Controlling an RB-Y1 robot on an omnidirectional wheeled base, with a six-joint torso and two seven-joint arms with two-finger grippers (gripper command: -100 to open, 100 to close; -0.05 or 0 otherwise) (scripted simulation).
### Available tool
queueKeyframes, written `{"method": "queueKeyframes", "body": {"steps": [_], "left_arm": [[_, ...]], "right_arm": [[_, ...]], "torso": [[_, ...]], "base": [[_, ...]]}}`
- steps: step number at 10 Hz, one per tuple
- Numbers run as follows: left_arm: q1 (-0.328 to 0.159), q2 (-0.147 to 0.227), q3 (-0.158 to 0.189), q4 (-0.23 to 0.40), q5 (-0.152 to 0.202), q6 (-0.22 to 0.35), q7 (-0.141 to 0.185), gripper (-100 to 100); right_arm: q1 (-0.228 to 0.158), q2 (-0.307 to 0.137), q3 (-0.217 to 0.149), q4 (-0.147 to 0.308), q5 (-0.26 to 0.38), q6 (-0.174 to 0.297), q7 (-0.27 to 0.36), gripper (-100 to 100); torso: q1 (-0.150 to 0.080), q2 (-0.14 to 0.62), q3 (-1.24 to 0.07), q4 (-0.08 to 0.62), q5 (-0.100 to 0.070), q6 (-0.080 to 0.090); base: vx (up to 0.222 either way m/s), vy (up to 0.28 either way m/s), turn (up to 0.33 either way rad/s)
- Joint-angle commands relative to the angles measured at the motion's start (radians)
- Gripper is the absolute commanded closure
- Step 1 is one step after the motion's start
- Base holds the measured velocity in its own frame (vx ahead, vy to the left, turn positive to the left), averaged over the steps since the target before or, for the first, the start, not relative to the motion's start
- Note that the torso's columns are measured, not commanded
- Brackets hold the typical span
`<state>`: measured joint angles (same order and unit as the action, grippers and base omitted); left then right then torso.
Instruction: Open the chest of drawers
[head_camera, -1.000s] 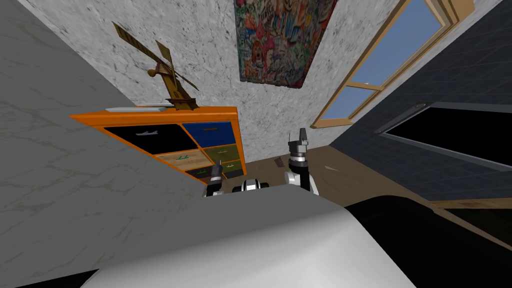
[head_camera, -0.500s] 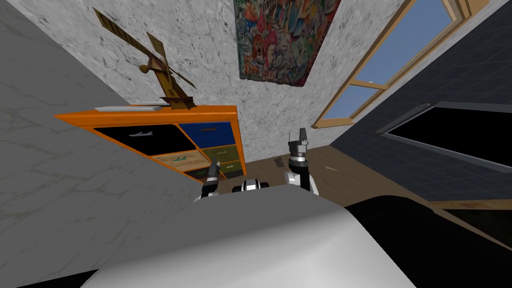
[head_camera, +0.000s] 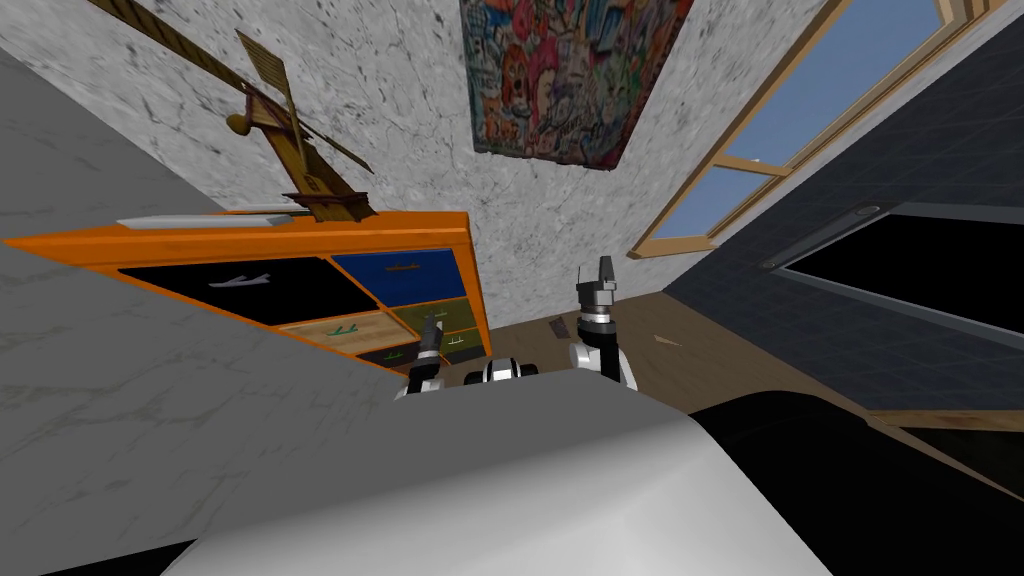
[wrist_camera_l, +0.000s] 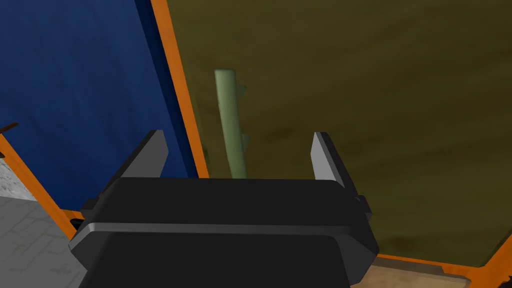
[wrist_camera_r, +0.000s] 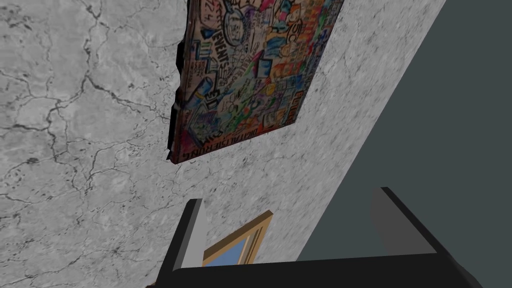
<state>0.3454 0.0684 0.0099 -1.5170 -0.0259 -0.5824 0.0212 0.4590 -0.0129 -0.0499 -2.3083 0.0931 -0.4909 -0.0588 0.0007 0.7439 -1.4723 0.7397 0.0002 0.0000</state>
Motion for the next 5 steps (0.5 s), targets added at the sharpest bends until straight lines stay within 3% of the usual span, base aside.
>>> {"method": "queueKeyframes", "body": {"steps": [1, 2, 3, 5], "left_arm": [[-0.002, -0.056, 0.001, 0.002, 0.000, -0.001, -0.001, -100], [-0.002, -0.069, 0.001, 0.002, 0.000, -0.001, -0.001, -100], [-0.004, -0.058, 0.002, 0.006, 0.001, -0.004, 0.001, -100], [-0.006, -0.058, 0.005, -0.036, 0.002, 0.041, 0.002, -100]], "right_arm": [[0.000, 0.000, 0.000, 0.000, 0.000, 0.000, 0.000, 0], [0.000, 0.000, 0.000, 0.000, 0.000, 0.000, 0.000, 0], [0.000, 0.000, 0.000, 0.000, 0.000, 0.000, 0.000, 0], [0.000, 0.000, 0.000, 0.000, 0.000, 0.000, 0.000, 0]], "torso": [[0.001, -0.001, 0.000, 0.000, 0.000, 0.000], [0.000, -0.003, -0.002, -0.001, 0.000, 0.000], [0.000, -0.006, -0.003, -0.002, 0.000, 0.000], [-0.001, -0.009, -0.006, -0.002, 0.000, 0.000]], "base": [[-0.008, 0.002, -0.001], [-0.007, 0.005, -0.001], [0.000, 0.000, 0.000], [0.063, 0.006, -0.013]]}}
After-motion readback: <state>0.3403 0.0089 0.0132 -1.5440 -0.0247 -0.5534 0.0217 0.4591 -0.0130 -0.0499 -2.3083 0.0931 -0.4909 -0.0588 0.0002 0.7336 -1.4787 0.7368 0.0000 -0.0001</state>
